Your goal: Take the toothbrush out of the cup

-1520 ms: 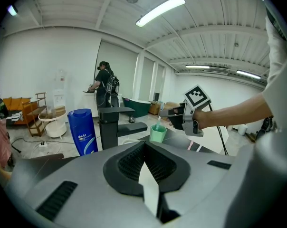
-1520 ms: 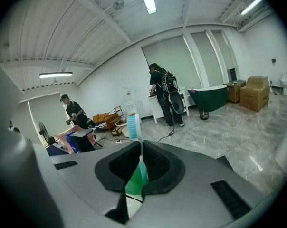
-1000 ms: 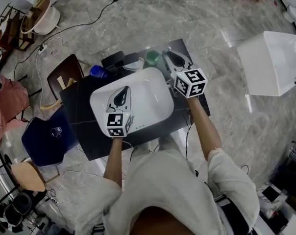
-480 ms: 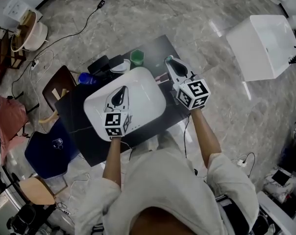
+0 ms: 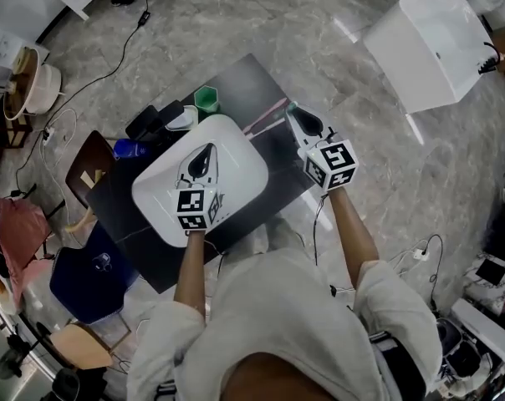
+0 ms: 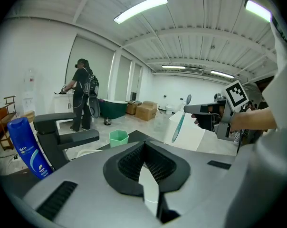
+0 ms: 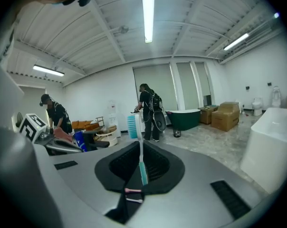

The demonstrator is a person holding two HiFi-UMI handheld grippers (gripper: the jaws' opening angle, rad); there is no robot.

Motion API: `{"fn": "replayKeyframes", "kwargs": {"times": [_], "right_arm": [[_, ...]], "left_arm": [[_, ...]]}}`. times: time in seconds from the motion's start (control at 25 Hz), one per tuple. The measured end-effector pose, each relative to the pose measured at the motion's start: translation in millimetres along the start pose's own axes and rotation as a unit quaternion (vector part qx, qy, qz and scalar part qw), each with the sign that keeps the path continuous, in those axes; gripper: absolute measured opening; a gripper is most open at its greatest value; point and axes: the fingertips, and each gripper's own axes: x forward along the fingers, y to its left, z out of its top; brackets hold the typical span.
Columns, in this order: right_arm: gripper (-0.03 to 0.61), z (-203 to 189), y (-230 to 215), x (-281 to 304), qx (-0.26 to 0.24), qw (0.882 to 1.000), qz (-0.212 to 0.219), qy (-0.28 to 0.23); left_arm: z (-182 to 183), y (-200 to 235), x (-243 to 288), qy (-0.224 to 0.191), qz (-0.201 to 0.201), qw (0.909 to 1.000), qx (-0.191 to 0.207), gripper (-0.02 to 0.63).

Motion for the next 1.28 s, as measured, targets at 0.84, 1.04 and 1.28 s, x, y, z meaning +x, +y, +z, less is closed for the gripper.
{"fn": "replayKeyframes", "kwargs": {"times": [0.84, 1.04, 1.28], "right_arm": [[0.037, -132, 35, -8, -0.608, 0.767, 0.041, 0.204], [0.037, -157, 32, -4, -0.621, 0.75, 0.049, 0.224], [0.037, -184, 34, 3, -0.621, 0.74, 0.063, 0.25]], "left_arm": [[-22, -9, -4, 0.015, -0.001, 0.9999, -0.004, 0.025], [-27, -4, -9, 0.018, 0.005, 0.9998, -0.008, 0.025], [-31, 5, -13, 0.02, 0.012, 0.9997, -0.012, 0.025]]}}
